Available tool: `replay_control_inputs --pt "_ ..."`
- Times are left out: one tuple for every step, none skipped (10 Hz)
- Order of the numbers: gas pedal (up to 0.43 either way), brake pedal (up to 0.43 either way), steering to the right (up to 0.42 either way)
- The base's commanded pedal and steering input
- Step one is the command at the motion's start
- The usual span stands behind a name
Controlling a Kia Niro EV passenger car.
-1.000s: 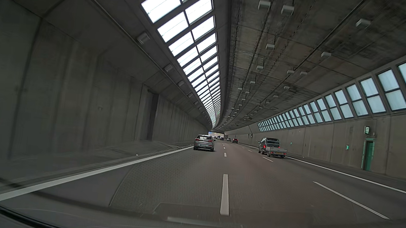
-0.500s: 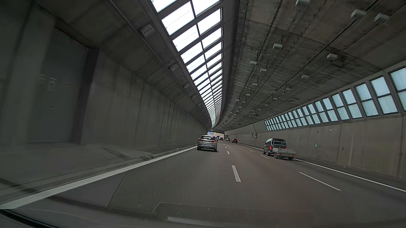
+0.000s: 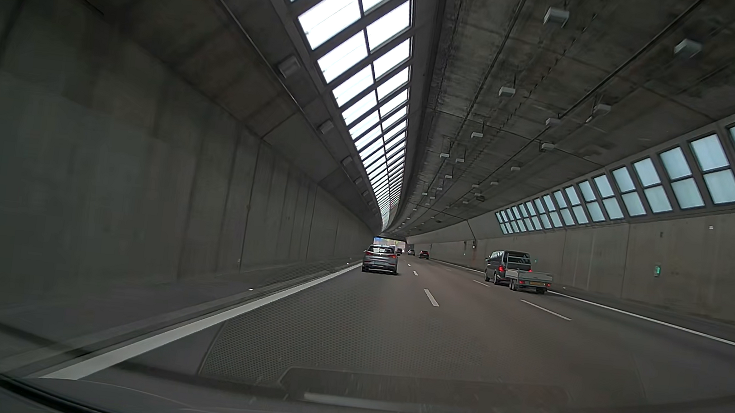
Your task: Follow the waypoints while adhering to traffic rules and regulations
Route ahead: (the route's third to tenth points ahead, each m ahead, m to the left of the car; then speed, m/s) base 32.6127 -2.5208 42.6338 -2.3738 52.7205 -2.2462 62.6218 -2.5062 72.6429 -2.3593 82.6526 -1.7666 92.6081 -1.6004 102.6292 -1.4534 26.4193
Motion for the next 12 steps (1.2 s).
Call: replay_control_inputs --pt "0.067 0.000 0.002" --pt "0.067 0.000 0.002" --pt "0.067 0.000 0.002" --pt "0.067 0.000 0.002" --pt "0.067 0.000 0.002" --pt "0.067 0.000 0.003" --pt "0.059 0.000 0.003" --pt "0.059 0.000 0.003" --pt "0.059 0.000 0.004" --pt "0.059 0.000 0.004" --pt "0.047 0.000 0.003" --pt "0.047 0.000 0.003"
